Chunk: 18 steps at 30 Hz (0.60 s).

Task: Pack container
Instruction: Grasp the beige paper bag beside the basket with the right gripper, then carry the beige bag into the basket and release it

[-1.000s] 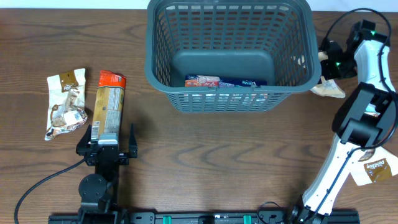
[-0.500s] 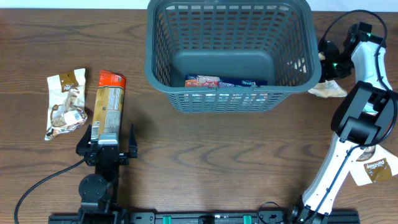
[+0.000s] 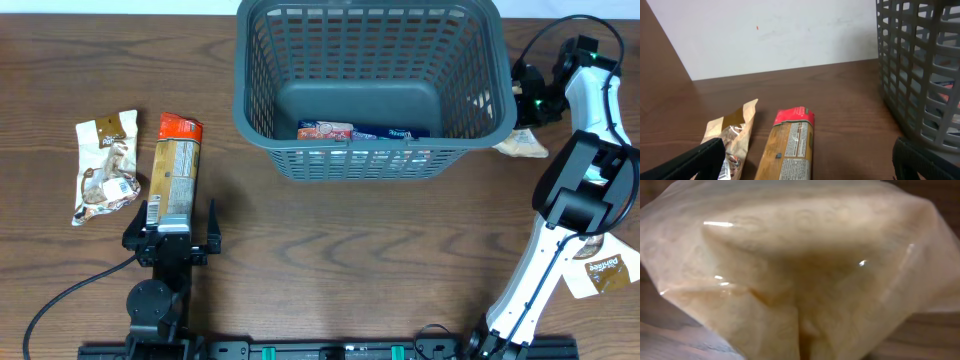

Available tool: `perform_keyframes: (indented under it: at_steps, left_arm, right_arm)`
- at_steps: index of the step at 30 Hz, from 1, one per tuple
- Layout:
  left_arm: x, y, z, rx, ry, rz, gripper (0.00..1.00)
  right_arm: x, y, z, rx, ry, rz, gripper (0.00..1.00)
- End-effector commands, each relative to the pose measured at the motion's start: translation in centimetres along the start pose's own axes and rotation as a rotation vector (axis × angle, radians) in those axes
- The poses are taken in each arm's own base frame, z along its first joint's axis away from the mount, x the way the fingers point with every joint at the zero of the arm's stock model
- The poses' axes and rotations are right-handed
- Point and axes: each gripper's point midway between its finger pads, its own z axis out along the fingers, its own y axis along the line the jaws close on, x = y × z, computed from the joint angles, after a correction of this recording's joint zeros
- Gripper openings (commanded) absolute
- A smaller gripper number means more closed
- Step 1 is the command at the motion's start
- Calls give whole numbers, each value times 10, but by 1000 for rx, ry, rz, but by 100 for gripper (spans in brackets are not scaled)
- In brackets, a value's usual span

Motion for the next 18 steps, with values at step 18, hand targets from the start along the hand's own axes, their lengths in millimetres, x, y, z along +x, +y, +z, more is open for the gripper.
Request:
perform_keyframes:
  at_steps: [18]
  left_arm:
    - [14,-2,1,0,35,3,99]
  right_arm:
    - [-98,4,-208,201,-517,150,1]
